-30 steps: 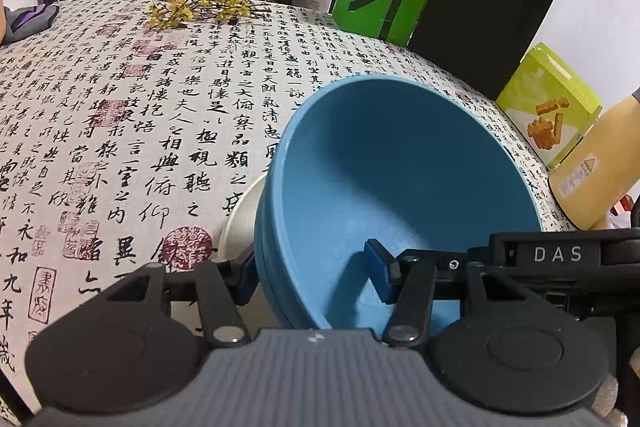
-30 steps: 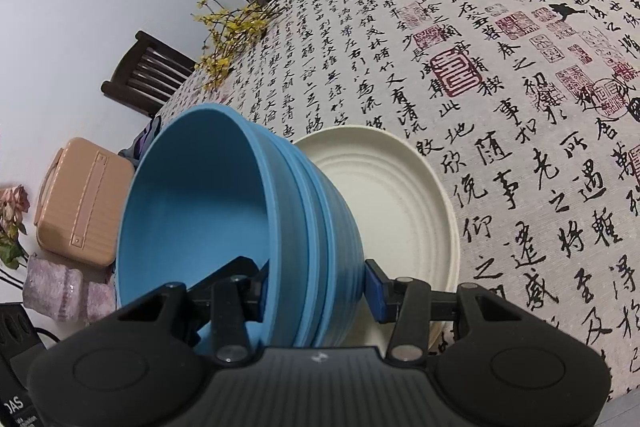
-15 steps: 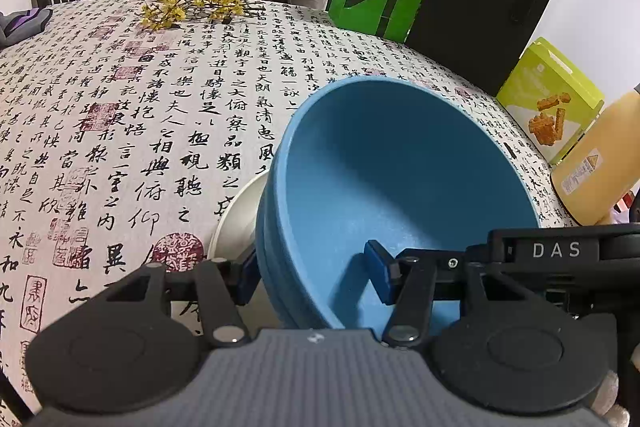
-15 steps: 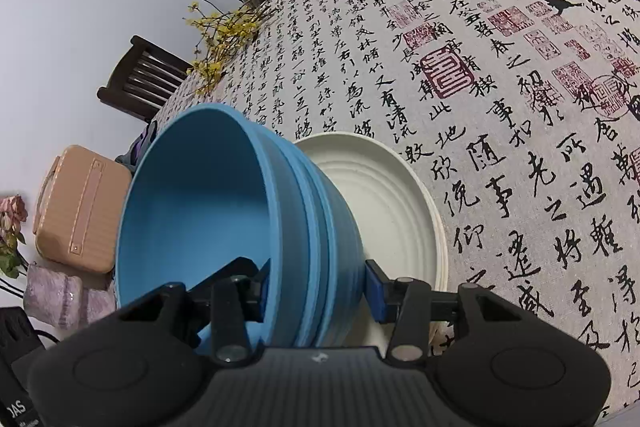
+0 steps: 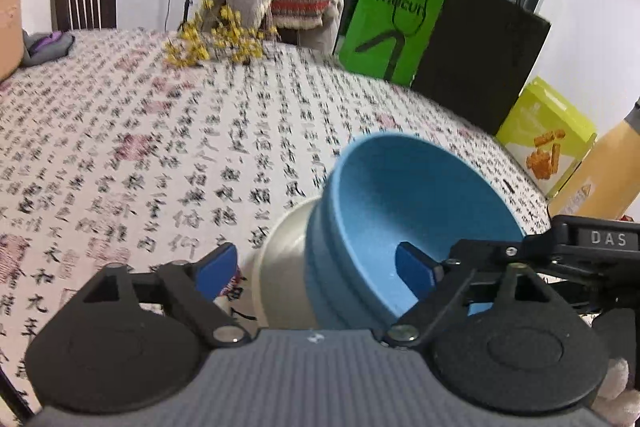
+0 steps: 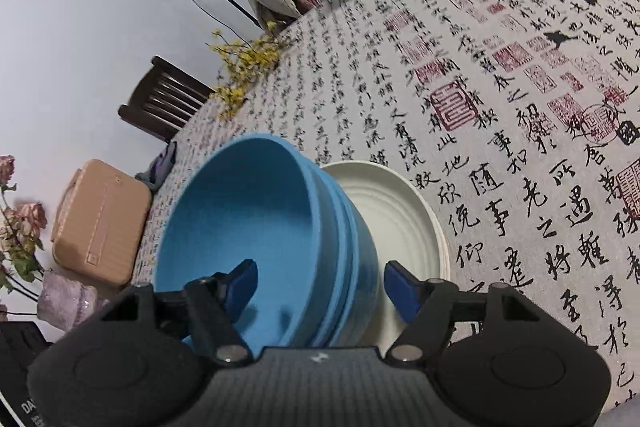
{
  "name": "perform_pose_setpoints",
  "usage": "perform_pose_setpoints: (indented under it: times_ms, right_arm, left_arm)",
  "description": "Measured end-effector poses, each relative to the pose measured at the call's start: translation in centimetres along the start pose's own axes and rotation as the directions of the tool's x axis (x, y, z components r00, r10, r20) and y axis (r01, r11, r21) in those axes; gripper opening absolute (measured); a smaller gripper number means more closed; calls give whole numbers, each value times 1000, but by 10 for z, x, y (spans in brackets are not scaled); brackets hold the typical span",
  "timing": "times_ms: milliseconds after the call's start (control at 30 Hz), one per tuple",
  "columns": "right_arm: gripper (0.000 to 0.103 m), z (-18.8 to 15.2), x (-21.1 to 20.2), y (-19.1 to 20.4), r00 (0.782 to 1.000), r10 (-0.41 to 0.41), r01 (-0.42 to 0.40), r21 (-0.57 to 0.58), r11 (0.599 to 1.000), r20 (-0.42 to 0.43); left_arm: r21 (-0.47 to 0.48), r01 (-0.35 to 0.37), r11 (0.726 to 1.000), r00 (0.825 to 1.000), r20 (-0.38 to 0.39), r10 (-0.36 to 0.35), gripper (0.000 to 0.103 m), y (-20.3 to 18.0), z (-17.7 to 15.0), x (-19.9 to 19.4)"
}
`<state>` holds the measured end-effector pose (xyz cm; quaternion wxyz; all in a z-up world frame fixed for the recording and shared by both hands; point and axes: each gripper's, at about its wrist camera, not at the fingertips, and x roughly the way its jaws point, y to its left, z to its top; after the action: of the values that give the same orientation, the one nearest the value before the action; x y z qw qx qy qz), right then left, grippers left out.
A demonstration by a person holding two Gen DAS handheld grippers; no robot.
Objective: Organize plates and bowls
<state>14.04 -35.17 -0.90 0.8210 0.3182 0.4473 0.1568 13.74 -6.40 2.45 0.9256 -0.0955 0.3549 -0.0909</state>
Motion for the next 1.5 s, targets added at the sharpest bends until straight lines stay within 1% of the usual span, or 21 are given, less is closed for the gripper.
perform_pose_setpoints:
  times_ms: [33,67,167,200,267,300,333,367,467,633,700,867,933,1033,1067,1167,1200,1267,1367,1500]
  right_arm:
    - [74,-1,-2,1,1000,3,-2,-6,1000,8]
    - [75,-3,-5,3,1000,7,-7,-16,1000,19]
    - [83,-9,-14,7,999,18,-15,-46,999,49]
    - [85,-12,-18,10,998,22,-18,-62,998,66]
    - [94,-17,-26,14,995,26,-17,-93,996,96]
    - [95,-21,-31,16,993,29,-17,-108,994,116]
    - [101,-24,-34,18,991,34,-17,-123,992,132]
    - [103,-29,-39,19,988,37,-16,-142,990,152]
    - [103,-44,-54,23,975,46,-2,-195,981,218]
    - [103,-74,-72,24,957,62,14,-258,966,285]
    - [103,-91,-80,23,946,65,32,-291,956,317]
    - [103,-134,-96,17,913,79,74,-353,933,400]
    - [103,-150,-101,14,899,76,100,-372,923,431]
    - [103,-178,-108,9,870,64,157,-399,903,488]
    - [103,-188,-109,7,858,59,183,-411,893,511]
    - [103,-216,-109,3,827,34,257,-431,865,562]
    - [103,-223,-108,2,821,23,276,-432,859,571]
    - [103,-237,-102,0,815,3,307,-435,847,580]
    - [103,-252,-95,-3,816,-6,310,-428,849,579]
    - [103,-268,-91,-3,807,-16,333,-434,837,590]
  left_arm:
    - [5,-5,1000,1000,20,5,97,1,-1,-6]
    - [11,-11,1000,999,43,10,100,3,-3,-12]
    - [33,-6,999,995,103,3,103,5,-7,-29]
    - [41,-7,999,992,129,2,103,6,-9,-36]
    - [54,-7,998,984,175,-3,103,7,-15,-48]
    - [62,-10,998,980,201,-3,103,8,-18,-55]
    - [68,-21,997,973,231,4,103,9,-21,-61]
    - [75,-34,997,967,256,14,103,9,-25,-67]
    - [111,-62,992,949,314,24,103,10,-37,-85]
    - [141,-87,986,919,393,25,103,15,-64,-113]
    - [148,-95,984,908,419,25,103,18,-78,-123]
    - [160,-95,983,892,452,12,103,24,-112,-139]
    - [165,-92,982,892,452,7,103,25,-126,-141]
    - [185,-94,978,890,456,-1,103,27,-148,-143]
    - [189,-98,977,891,455,2,103,28,-155,-142]
    - [189,-106,976,902,432,15,103,30,-175,-139]
    - [190,-112,975,905,426,21,103,30,-182,-138]
    - [193,-128,973,904,427,34,103,29,-192,-139]
    - [186,-145,972,893,447,48,103,30,-205,-143]
    - [179,-152,972,878,476,50,103,30,-213,-150]
